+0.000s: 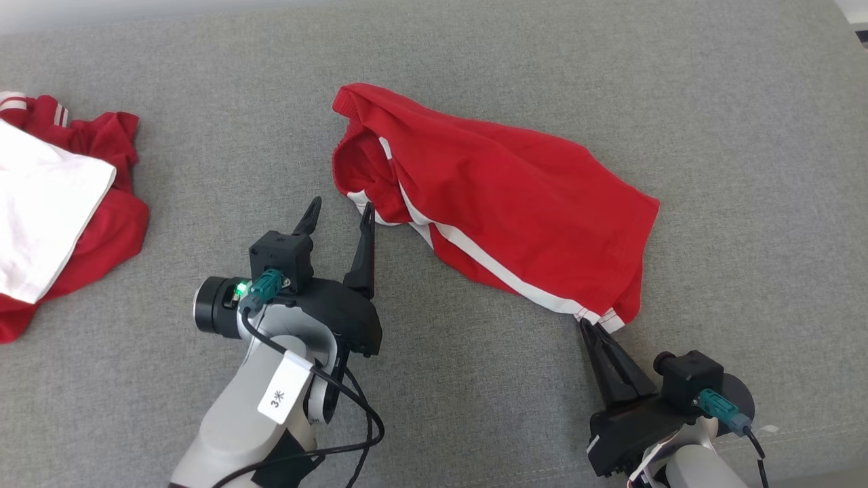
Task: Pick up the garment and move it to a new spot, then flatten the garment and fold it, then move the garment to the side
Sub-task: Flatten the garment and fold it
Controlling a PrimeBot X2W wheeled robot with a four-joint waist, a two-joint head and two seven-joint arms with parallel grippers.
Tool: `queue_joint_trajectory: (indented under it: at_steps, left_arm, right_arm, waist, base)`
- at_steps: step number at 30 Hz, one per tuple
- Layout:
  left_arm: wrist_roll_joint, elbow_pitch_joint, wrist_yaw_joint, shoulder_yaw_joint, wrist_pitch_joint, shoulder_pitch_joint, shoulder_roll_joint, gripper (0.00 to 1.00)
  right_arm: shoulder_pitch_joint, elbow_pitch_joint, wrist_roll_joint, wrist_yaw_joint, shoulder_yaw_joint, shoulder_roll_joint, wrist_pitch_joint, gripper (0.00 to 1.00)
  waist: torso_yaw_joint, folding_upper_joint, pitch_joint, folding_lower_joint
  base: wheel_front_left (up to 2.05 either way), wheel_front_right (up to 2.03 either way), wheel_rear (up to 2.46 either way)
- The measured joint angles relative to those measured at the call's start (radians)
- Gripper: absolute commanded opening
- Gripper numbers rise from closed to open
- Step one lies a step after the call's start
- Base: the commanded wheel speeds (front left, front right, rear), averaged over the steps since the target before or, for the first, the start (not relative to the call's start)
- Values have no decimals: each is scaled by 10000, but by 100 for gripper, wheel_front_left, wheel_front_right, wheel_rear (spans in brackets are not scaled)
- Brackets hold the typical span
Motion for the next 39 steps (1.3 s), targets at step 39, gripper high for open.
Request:
queue_joint_trajectory:
  at_steps: [39]
  left_arm:
    - [867, 1139, -991, -731, 159, -692, 324, 100]
  right_arm:
    - [1007, -2368, -217, -366, -2100, -1346, 0, 0]
  waist:
    - [-1175, 0, -234, -1]
  base:
    - [0, 0, 0]
